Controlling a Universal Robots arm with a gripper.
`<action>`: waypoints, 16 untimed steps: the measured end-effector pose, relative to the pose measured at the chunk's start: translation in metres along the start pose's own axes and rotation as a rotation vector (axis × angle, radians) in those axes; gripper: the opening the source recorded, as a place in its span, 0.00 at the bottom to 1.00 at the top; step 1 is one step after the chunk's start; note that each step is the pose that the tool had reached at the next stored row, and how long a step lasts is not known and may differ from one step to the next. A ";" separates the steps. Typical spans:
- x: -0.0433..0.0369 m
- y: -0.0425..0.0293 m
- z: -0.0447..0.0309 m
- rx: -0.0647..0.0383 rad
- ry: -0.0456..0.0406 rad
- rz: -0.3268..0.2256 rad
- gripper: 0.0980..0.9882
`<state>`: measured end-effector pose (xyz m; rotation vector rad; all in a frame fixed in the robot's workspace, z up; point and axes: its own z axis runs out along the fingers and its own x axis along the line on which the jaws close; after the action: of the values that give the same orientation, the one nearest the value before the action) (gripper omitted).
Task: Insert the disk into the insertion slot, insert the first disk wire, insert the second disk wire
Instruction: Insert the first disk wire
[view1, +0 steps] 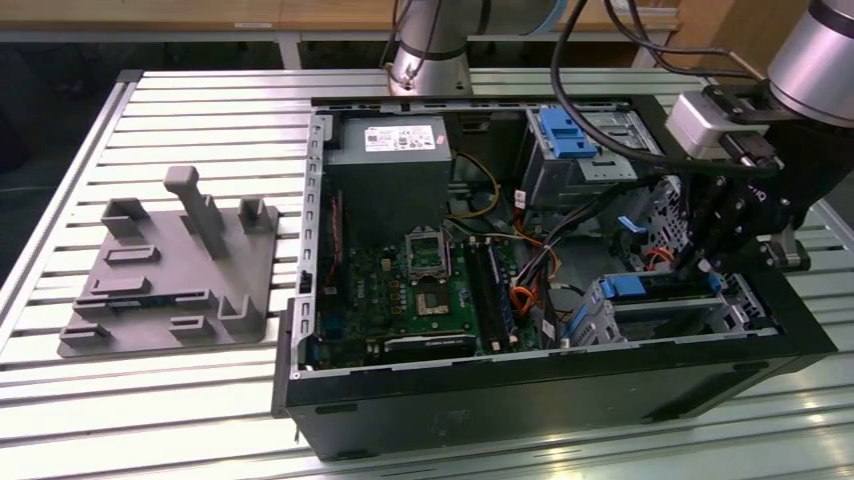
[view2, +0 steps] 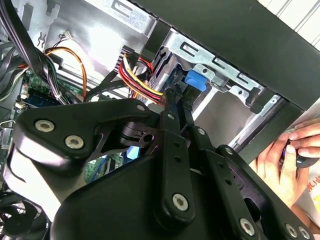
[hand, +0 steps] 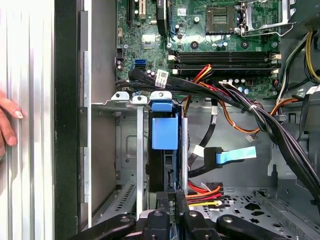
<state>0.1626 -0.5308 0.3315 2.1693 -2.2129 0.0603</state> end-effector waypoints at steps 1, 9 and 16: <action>0.0000 0.0000 0.0006 0.000 -0.0001 0.000 0.08; 0.0003 -0.0011 0.0021 -0.003 -0.0003 0.000 0.10; 0.0018 -0.0011 -0.0242 -0.003 -0.0002 0.000 0.30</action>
<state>0.1638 -0.5312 0.3558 2.1682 -2.2117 0.0573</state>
